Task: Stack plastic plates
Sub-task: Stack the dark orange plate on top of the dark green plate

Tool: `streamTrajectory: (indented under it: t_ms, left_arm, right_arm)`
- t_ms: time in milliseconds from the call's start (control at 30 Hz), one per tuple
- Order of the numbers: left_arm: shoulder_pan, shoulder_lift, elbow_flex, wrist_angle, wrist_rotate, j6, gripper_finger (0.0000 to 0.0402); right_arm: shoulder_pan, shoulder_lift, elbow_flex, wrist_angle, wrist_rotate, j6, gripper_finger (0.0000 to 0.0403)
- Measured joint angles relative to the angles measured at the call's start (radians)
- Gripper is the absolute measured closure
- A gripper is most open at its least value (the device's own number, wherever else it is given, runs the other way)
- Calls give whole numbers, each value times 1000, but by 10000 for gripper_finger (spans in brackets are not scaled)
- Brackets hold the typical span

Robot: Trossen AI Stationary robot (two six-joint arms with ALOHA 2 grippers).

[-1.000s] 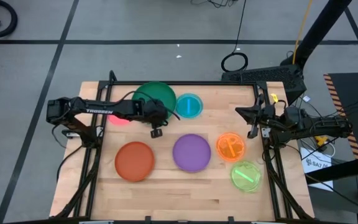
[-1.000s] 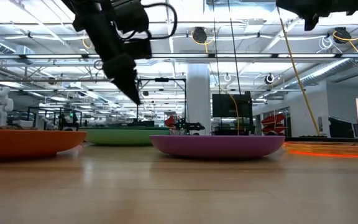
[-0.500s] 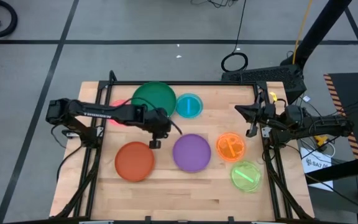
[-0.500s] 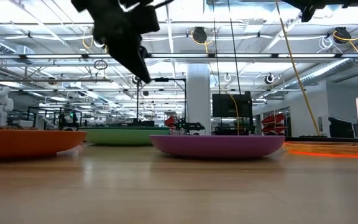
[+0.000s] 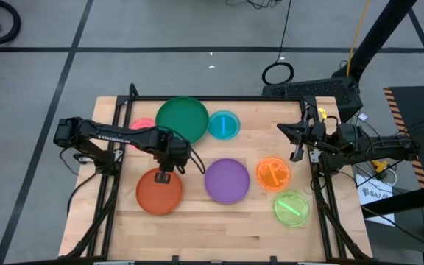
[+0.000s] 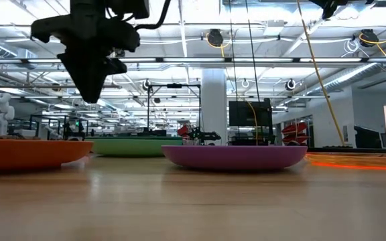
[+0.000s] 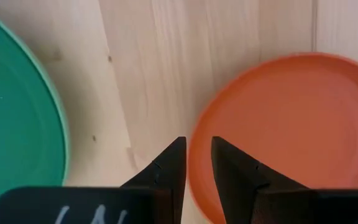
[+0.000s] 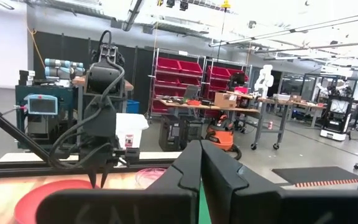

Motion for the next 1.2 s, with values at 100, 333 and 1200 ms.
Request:
streamTrajectory:
  t_ms: [100,333,1200]
  left_arm:
    - [-9,0,-18,-1,2,-5,318]
    - [-40,0,-25,0,-1,-40,267]
    - [-17,0,-287,171,-72,-30,176]
  right_arm:
    - [0,0,0,0,0,0,397]
    - [0,4,0,-1,0,29,397]
    - [0,7,0,-20,0,51,397]
